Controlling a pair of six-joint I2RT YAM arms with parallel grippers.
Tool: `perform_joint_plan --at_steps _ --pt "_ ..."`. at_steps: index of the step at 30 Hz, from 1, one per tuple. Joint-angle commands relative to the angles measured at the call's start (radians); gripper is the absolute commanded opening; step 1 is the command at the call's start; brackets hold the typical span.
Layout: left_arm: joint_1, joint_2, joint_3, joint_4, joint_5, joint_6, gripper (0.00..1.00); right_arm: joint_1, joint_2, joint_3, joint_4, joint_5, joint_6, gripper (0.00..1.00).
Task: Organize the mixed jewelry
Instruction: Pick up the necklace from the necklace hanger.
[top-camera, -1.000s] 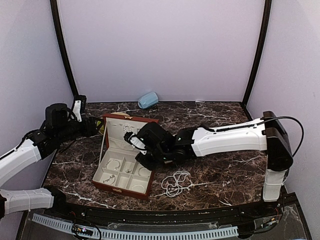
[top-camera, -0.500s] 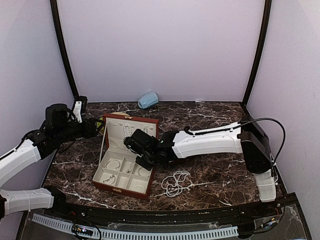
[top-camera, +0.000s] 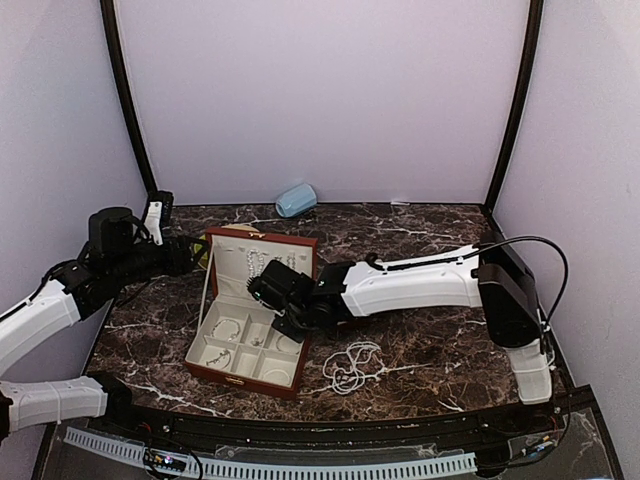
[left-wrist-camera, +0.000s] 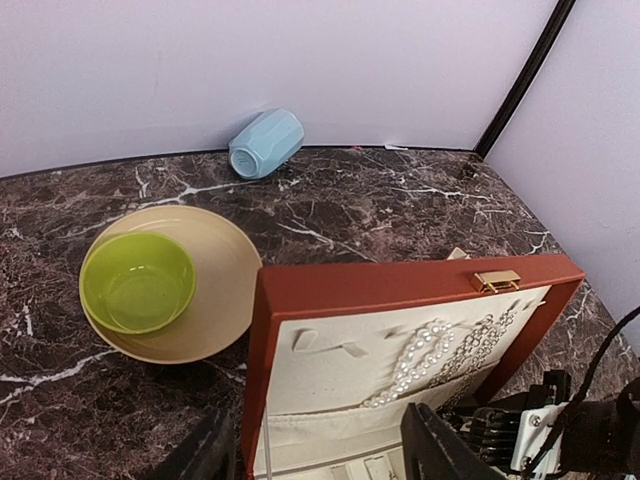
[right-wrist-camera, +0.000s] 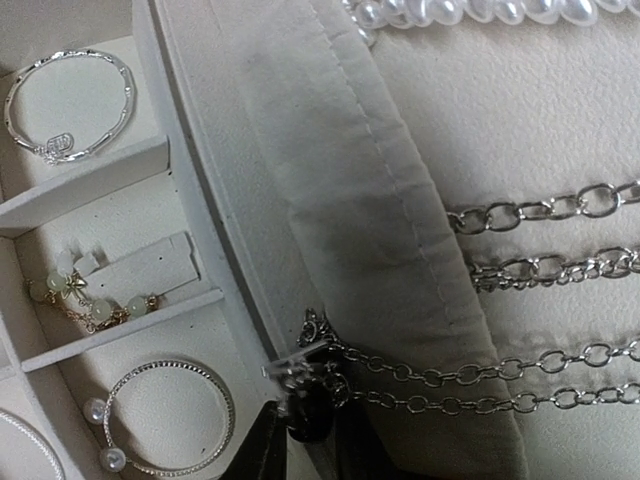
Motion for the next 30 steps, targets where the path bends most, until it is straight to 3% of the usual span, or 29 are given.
perform_joint_plan --at_steps 1,6,16,21,30 --pt "-0.003 -0.016 0.007 0.002 0.01 0.015 0.6 -0.038 -0.042 0.012 0.008 -0.074 0.034 0.16" --pt "-0.003 0.004 -0.013 0.012 0.019 -0.001 0.59 -0.079 -0.079 -0.018 0.047 -0.2 0.076 0.11" --pt "-0.003 0.022 -0.11 0.057 0.073 -0.087 0.59 -0.12 -0.149 -0.079 0.143 -0.367 0.117 0.13" --pt "-0.004 0.027 -0.142 0.063 0.095 -0.088 0.56 -0.123 -0.189 -0.119 0.202 -0.343 0.134 0.03" --pt "-0.125 0.096 -0.168 0.099 0.049 -0.087 0.53 -0.122 -0.215 -0.103 0.236 -0.248 0.125 0.02"
